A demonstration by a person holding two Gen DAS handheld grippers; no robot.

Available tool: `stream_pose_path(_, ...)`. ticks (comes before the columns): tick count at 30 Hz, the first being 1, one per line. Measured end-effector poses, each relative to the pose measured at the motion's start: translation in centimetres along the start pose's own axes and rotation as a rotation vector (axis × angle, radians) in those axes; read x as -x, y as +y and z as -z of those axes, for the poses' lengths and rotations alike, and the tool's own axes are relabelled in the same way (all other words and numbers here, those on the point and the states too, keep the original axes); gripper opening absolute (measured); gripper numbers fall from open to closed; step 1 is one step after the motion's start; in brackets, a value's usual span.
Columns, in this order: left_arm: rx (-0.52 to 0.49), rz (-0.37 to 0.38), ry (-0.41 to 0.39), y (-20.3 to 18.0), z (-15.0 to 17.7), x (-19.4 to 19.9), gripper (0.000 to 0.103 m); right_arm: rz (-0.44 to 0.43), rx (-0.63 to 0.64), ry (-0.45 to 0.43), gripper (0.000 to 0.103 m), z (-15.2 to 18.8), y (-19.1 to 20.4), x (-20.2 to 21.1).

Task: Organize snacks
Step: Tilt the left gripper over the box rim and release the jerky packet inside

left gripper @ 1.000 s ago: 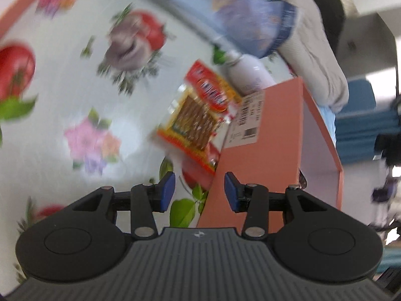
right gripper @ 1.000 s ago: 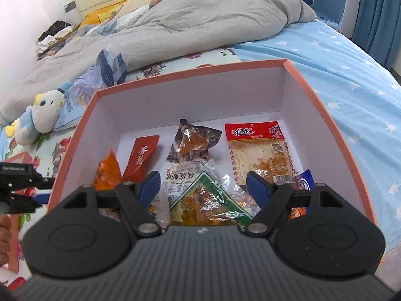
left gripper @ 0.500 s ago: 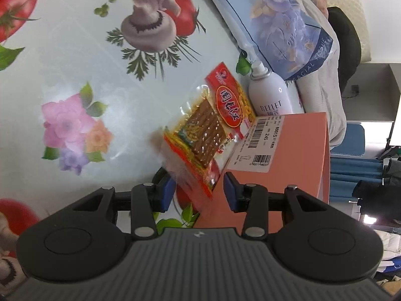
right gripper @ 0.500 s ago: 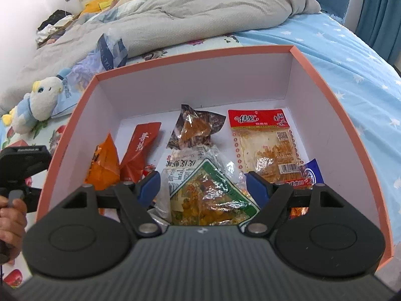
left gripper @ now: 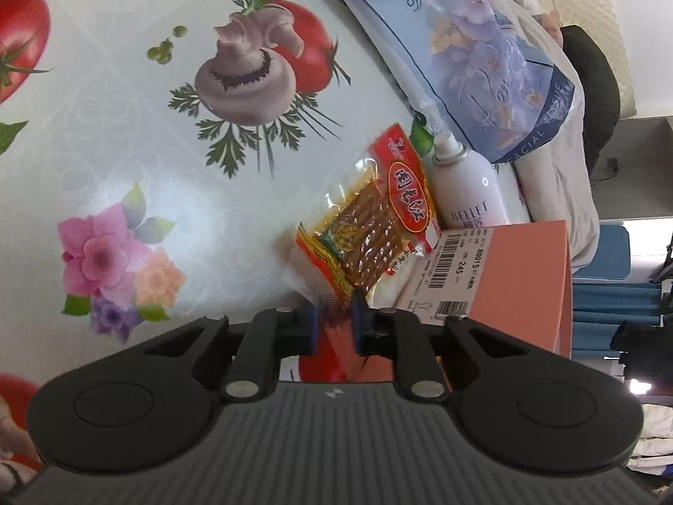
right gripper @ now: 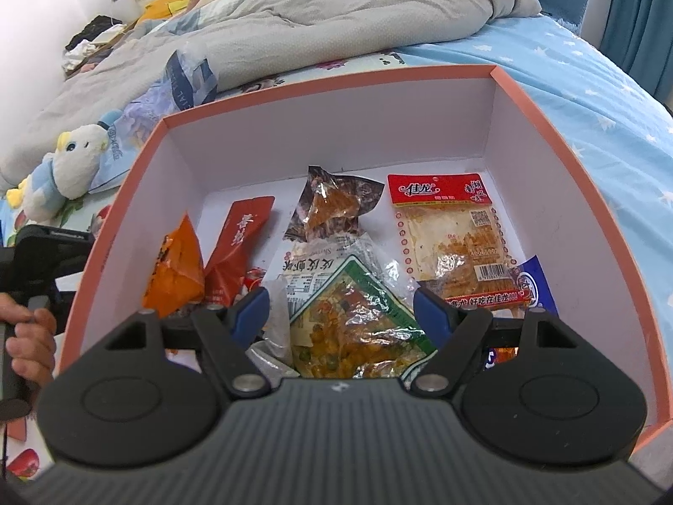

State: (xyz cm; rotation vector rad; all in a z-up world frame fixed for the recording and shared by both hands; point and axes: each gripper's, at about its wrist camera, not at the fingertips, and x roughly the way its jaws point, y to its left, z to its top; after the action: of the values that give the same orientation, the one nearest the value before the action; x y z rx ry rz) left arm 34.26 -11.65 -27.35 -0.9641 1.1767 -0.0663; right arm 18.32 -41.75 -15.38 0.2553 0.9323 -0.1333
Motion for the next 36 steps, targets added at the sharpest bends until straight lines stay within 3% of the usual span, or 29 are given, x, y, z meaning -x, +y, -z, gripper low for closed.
stream_pose_path(3, -0.034, -0.007, -0.014, -0.4, 0.0, 0.4, 0.003, -0.001, 0.001, -0.004, 0.077, 0.1, 0.0, 0.2)
stream_pose_path(7, -0.101, 0.001, -0.043, -1.8, 0.4, 1.9, 0.001, -0.002, -0.004, -0.01, 0.077, 0.2, 0.0, 0.6)
stream_pose_path(24, -0.274, 0.102, -0.147, -7.3, 2.9, 11.7, 0.0, -0.018, -0.007, -0.086, 0.077, 0.9, 1.7, 4.3)
stream_pose_path(36, -0.464, 0.173, -0.174, -12.5, 6.1, 16.9, 0.0, -0.018, -0.036, -0.137, 0.077, 1.8, 2.3, 7.1)
